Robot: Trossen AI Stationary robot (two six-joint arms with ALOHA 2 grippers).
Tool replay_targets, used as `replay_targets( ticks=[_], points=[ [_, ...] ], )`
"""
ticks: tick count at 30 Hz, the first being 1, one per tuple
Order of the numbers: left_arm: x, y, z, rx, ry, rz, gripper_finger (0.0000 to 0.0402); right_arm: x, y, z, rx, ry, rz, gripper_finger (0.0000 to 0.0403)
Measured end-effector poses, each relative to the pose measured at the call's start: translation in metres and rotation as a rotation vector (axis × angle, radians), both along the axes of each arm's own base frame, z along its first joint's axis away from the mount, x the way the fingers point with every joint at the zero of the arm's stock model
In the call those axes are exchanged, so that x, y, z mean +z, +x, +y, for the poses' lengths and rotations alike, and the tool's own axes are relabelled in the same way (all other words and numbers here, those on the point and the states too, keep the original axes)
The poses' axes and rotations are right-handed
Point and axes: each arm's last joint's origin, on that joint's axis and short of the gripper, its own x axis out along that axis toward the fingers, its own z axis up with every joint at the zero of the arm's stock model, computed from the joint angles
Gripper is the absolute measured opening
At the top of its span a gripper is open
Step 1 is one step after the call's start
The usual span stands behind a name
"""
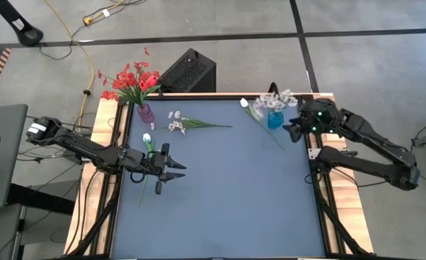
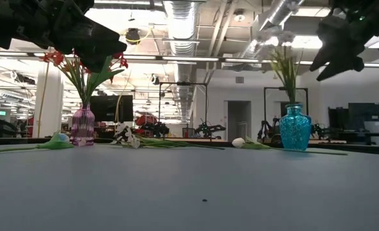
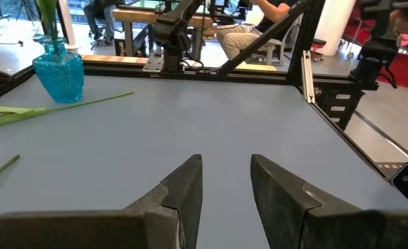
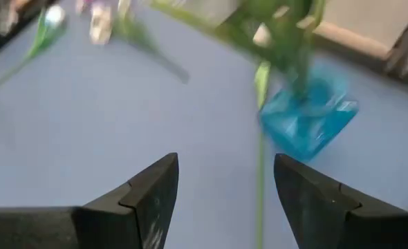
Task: Sort flowers into vase by color
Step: Put the right white flower into the blue vase
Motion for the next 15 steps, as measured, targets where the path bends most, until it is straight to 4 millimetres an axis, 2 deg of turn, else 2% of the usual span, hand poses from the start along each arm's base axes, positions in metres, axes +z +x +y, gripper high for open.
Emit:
replay_targets(
  ticks=[8, 11, 15],
  points=[
    [0.000, 0.000, 0.000, -0.002, 0.000, 0.001, 0.0112, -0.025, 0.010, 0.010, 0.042, 0.200, 0.136, 0.0265],
    [0.000, 0.000, 0.000, -0.002, 0.002, 0.001, 0.0112, -0.040, 0.012, 0.015, 0.044, 0.205, 0.185, 0.0265],
    [-0.001, 0.000, 0.000, -0.008, 0.004, 0.013, 0.0112, -0.058, 0.007, 0.022, -0.057, 0.198, 0.203, 0.0265]
  ],
)
